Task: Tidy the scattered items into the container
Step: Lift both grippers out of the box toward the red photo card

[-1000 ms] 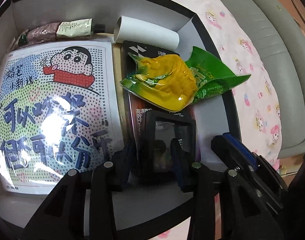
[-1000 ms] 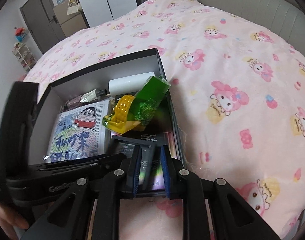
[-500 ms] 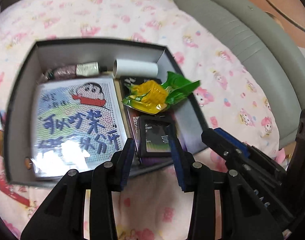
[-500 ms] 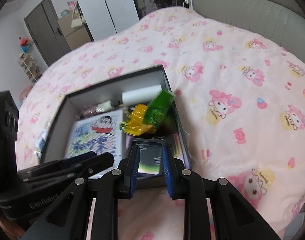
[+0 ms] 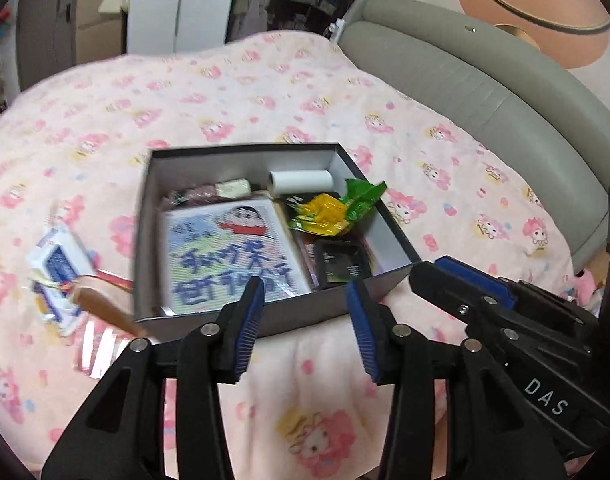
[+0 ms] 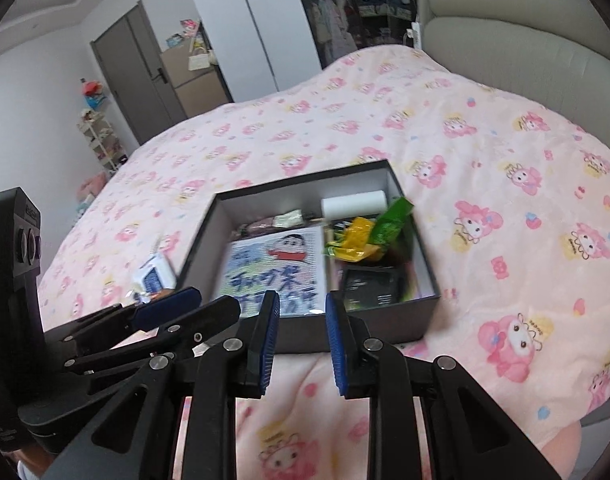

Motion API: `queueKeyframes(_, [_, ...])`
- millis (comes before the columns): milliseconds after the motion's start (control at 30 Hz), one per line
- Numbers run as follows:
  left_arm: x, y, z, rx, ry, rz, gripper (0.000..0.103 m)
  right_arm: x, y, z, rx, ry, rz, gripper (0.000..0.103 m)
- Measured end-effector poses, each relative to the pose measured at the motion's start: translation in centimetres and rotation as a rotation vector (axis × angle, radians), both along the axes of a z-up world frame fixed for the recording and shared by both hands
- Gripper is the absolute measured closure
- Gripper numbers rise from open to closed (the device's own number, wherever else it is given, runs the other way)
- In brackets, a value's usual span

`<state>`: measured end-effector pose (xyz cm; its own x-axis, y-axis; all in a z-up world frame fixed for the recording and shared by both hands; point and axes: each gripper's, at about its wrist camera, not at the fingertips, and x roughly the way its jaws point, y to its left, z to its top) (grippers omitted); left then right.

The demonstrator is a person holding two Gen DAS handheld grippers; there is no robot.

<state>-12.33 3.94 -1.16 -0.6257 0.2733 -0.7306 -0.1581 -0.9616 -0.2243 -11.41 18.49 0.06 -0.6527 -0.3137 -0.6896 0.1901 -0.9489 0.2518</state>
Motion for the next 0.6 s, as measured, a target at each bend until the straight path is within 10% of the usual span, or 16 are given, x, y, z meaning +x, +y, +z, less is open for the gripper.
queueKeyframes(600, [9.0,-7.0,1.6,-0.055,0.086,0.110,0.029,6.3,-6.6,2.6,-0.040,0.095,0.147,0.059])
